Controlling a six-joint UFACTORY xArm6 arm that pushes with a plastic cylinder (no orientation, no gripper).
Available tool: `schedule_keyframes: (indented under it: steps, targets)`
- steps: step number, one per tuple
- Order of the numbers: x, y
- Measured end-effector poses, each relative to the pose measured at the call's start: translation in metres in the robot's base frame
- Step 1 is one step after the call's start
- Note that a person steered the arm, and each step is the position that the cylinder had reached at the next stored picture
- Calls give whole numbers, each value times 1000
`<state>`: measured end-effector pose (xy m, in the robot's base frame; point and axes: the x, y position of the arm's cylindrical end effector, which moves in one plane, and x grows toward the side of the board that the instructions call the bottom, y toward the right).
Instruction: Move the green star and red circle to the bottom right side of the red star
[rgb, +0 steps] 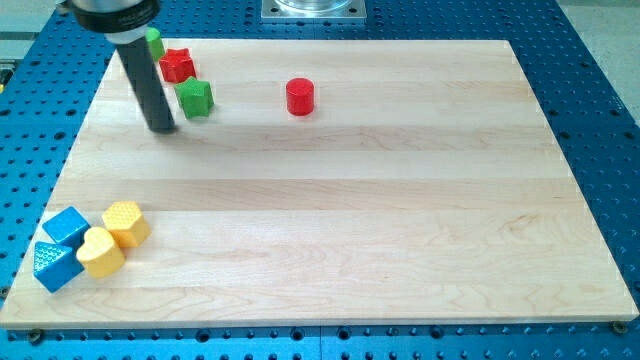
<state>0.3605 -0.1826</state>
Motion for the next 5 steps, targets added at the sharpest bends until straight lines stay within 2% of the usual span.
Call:
schedule_keyframes:
  steps: [1,2,3,4,5]
  targets:
    - [-13,51]
    - [14,64]
    - [63,143]
    - [4,242]
    - [-58,232]
